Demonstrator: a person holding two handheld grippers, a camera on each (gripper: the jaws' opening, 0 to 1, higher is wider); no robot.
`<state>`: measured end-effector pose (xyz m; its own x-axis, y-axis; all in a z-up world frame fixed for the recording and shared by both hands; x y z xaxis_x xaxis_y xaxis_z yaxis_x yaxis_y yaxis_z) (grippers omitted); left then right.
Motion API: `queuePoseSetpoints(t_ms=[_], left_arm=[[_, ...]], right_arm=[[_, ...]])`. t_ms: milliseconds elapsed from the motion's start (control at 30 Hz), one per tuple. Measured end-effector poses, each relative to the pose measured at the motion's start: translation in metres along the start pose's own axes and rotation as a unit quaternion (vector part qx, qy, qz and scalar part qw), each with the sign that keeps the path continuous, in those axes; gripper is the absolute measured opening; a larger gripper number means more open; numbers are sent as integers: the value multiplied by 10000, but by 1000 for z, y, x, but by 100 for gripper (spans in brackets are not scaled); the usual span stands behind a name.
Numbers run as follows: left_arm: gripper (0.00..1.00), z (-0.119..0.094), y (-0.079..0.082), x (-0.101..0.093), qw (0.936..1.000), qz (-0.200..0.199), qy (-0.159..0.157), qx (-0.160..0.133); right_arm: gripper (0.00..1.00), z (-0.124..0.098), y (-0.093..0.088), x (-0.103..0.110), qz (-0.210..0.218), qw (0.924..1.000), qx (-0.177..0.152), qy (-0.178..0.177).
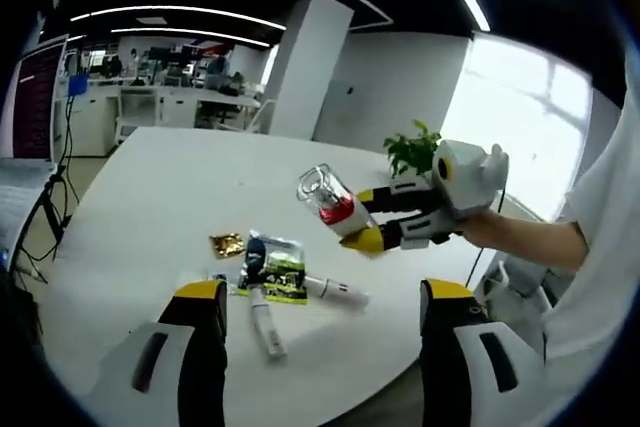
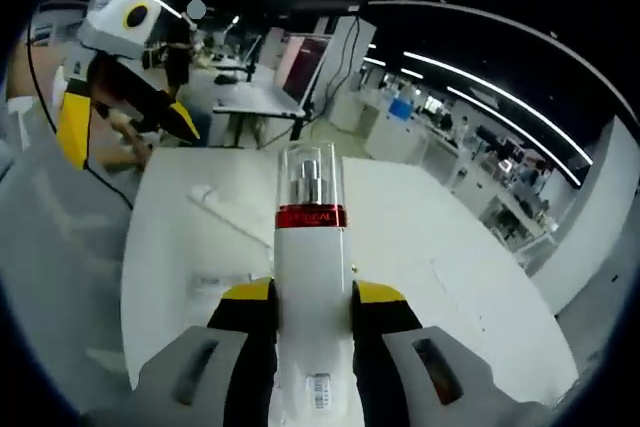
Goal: Arrange the skincare products in the storage area until every visible bottle or jar stands upright without overlapping.
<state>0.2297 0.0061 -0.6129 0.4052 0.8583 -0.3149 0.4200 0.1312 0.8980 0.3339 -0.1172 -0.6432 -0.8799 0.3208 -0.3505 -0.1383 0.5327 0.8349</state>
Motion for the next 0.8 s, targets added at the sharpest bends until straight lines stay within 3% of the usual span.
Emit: queuePoseSetpoints(t_ms=[467, 800], left_arm=[[70, 10, 1, -27, 9994, 6, -349, 26], [68, 13, 3, -40, 9971, -445, -588, -170]], right_arm=[[27, -31, 22, 32, 404, 9973, -474, -399], [27, -42, 28, 47, 643, 9942, -646, -572]])
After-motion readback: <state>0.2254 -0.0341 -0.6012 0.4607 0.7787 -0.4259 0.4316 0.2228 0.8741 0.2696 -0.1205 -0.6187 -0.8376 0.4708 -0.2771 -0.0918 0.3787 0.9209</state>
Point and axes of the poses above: the point that each gripper's makers call its tool centre point, and the gripper's own axes: z roughly forward along the fingers, x roughly to its left, y roughly out of its top, the point moved 3 cm from there along -z, roughly backward along the fingers, and after that the axes turned 5 degrees about -x, right-handed, at the moved point
